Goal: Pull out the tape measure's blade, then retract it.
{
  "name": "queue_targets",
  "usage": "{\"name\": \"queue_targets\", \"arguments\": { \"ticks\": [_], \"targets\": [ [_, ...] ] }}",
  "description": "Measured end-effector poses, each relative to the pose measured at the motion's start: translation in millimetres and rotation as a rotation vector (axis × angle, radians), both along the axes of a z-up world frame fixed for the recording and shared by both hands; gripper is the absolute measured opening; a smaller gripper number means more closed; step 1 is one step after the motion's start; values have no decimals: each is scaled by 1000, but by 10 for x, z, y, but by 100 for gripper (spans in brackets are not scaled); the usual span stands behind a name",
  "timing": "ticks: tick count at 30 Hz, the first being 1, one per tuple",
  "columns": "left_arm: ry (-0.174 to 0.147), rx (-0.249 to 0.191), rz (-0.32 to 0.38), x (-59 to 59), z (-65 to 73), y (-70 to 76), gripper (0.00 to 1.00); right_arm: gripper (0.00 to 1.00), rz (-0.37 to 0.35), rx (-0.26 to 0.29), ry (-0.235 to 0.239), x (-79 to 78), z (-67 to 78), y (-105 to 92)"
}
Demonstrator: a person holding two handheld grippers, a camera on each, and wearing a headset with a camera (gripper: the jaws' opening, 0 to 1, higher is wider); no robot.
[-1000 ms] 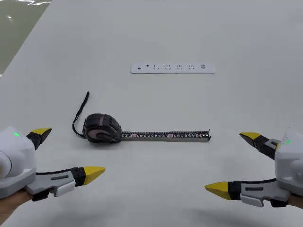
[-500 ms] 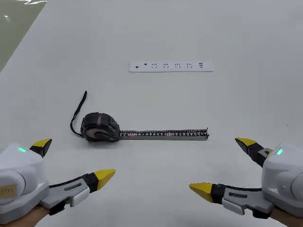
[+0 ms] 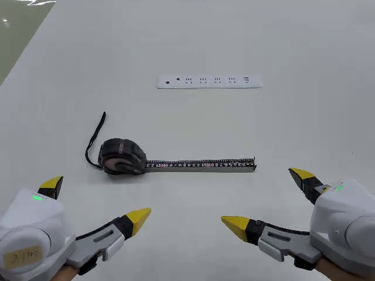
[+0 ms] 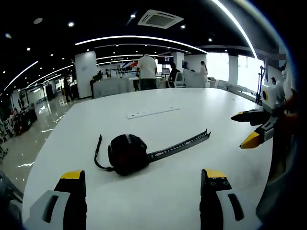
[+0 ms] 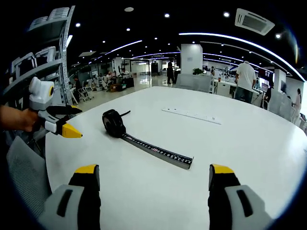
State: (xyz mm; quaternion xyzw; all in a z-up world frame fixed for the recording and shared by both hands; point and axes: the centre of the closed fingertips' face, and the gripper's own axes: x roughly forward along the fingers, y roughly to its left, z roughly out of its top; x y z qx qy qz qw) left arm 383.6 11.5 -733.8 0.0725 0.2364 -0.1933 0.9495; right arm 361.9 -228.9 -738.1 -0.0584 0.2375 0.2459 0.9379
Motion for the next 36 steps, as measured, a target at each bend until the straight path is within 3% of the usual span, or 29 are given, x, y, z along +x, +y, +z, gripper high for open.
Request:
{"name": "queue_targets", "arguments": {
  "ticks": [3, 18, 36],
  "targets": [
    [9, -15, 21, -2, 4, -8, 96, 96, -2, 9, 3, -16, 5, 15],
    [-16, -32, 57, 22, 67, -85, 97, 95, 6, 0, 10, -58, -12, 50],
    [2, -19, 97, 68, -37, -169, 97, 95, 58, 0, 24, -6, -102, 59]
  ]
}}
